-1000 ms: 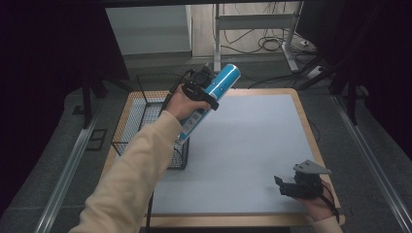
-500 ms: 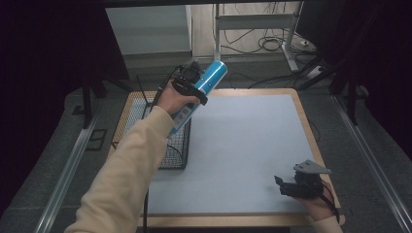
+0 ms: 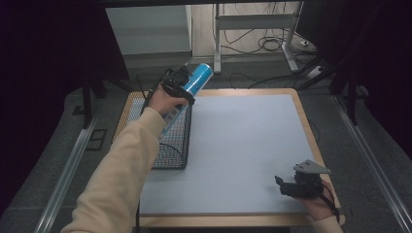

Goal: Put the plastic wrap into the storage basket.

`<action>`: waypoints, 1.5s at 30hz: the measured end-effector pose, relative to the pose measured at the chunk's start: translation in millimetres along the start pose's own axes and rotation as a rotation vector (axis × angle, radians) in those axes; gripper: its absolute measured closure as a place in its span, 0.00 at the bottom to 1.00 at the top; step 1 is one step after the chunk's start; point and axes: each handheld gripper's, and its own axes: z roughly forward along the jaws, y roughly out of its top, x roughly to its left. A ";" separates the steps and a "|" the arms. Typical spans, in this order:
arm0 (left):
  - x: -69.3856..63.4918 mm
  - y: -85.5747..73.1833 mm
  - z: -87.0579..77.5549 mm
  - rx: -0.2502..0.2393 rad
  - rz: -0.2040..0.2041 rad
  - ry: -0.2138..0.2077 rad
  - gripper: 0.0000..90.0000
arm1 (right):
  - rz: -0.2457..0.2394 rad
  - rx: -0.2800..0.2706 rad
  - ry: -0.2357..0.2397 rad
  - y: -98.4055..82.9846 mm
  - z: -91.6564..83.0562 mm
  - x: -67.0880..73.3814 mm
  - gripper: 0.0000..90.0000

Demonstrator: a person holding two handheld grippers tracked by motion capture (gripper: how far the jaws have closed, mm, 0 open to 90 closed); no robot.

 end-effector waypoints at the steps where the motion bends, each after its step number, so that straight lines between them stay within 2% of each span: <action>1: 2.5 -1.8 2.0 0.002 -0.002 0.004 0.35 | 0.002 0.000 -0.001 0.0 0.2 -0.2 0.15; 5: 11.1 -7.2 11.2 0.028 -0.005 0.015 0.35 | 0.000 0.002 -0.003 0.0 0.7 0.3 0.15; 10: 17.3 -12.1 21.5 0.034 -0.005 0.027 0.35 | -0.001 0.003 -0.004 -0.1 0.7 0.6 0.15; 15: 19.1 -14.4 30.9 0.053 -0.002 0.025 0.35 | -0.002 0.006 -0.003 -0.3 1.2 0.7 0.15; 17: 20.4 -14.7 37.2 0.079 -0.007 0.023 0.35 | -0.004 0.006 -0.006 -0.3 0.9 0.7 0.15; 19: 23.0 -16.4 46.9 0.093 -0.006 0.045 0.35 | -0.003 0.005 -0.005 -0.5 0.3 0.5 0.15; 23: 26.0 -17.2 50.8 0.098 -0.012 0.047 0.35 | -0.003 0.005 -0.005 -0.6 0.3 0.3 0.15; 24: 27.0 -18.0 54.0 0.107 0.004 0.061 0.35 | -0.004 0.006 -0.005 -0.5 0.8 0.6 0.15; 35: 29.0 -24.1 75.2 0.165 0.023 0.106 0.35 | -0.009 0.007 -0.004 -0.5 0.8 1.2 0.15; 43: 27.6 -23.6 81.3 0.182 0.021 0.140 0.35 | -0.010 0.006 -0.004 -0.5 0.6 1.4 0.15; 45: 27.5 -24.0 81.1 0.182 0.037 0.160 0.34 | -0.011 0.005 -0.005 -0.5 0.4 1.4 0.15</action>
